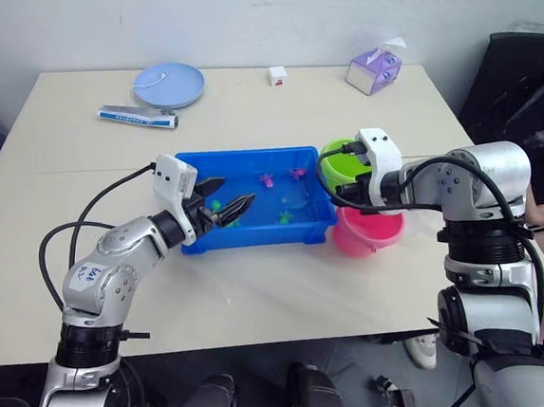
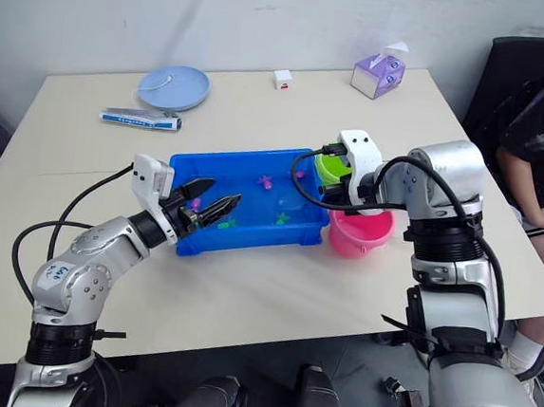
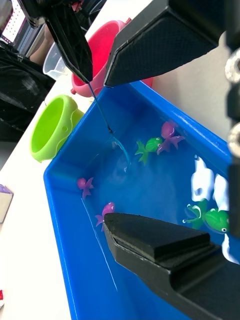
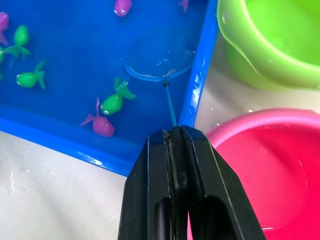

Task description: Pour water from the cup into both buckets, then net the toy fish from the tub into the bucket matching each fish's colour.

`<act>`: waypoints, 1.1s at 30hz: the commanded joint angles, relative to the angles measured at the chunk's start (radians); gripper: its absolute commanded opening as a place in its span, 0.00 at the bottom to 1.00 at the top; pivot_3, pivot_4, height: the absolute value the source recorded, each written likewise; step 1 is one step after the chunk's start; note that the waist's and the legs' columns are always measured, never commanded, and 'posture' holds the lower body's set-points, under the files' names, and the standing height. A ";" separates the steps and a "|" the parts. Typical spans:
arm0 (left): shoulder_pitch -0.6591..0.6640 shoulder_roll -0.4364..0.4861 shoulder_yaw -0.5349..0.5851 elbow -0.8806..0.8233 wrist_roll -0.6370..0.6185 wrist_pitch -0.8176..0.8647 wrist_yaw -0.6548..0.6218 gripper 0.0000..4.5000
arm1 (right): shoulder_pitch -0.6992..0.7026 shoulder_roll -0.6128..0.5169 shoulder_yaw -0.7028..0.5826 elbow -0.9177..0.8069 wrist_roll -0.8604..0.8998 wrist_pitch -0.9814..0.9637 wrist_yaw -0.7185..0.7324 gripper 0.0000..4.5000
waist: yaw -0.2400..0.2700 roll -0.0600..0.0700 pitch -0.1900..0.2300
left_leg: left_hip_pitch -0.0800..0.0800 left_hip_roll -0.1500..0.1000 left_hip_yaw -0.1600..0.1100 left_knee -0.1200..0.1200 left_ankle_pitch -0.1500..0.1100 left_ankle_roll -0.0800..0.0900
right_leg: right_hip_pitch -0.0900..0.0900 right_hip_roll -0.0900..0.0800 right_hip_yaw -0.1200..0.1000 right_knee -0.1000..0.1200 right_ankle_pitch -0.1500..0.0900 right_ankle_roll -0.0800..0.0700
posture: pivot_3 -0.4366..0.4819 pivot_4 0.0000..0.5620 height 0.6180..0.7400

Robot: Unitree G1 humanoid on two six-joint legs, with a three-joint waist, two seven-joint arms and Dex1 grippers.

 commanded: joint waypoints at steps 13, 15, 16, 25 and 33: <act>0.000 -0.003 -0.003 -0.028 0.001 -0.027 0.008 0.95 | -0.047 0.036 -0.045 0.073 -0.058 -0.098 -0.072 0.17 | 0.000 0.000 0.000 | 0.000 0.000 0.000 0.000 0.000 0.000 | 0.000 0.000 0.000 0.000 0.000 0.000 | 0.48 0.27 1.00; -0.002 -0.004 -0.002 -0.026 0.001 -0.029 0.010 0.95 | -0.045 0.040 -0.045 0.077 -0.059 -0.108 -0.075 0.17 | 0.000 0.000 0.000 | 0.000 0.000 0.000 0.000 0.000 0.000 | 0.000 0.000 0.000 0.000 0.000 0.000 | 0.48 0.27 1.00; -0.002 -0.004 -0.002 -0.025 0.001 -0.030 0.011 0.95 | -0.044 0.042 -0.045 0.079 -0.060 -0.111 -0.076 0.17 | 0.000 0.000 0.000 | 0.000 0.000 0.000 0.000 0.000 0.000 | 0.000 0.000 0.000 0.000 0.000 0.000 | 0.48 0.27 1.00; -0.004 -0.003 -0.002 -0.022 0.002 -0.035 0.014 0.95 | -0.042 0.044 -0.046 0.116 -0.070 -0.160 -0.092 0.17 | 0.001 0.000 0.000 | 0.000 0.000 0.000 0.000 0.000 0.000 | 0.000 0.000 0.000 0.000 0.000 0.000 | 0.48 0.27 1.00; -0.004 -0.003 -0.003 -0.022 0.004 -0.037 0.015 0.95 | -0.034 0.031 -0.030 0.145 -0.090 -0.237 -0.097 0.17 | 0.003 0.000 0.000 | 0.000 -0.001 0.000 0.000 0.000 0.000 | 0.000 0.000 0.000 0.000 0.000 0.000 | 0.48 0.27 1.00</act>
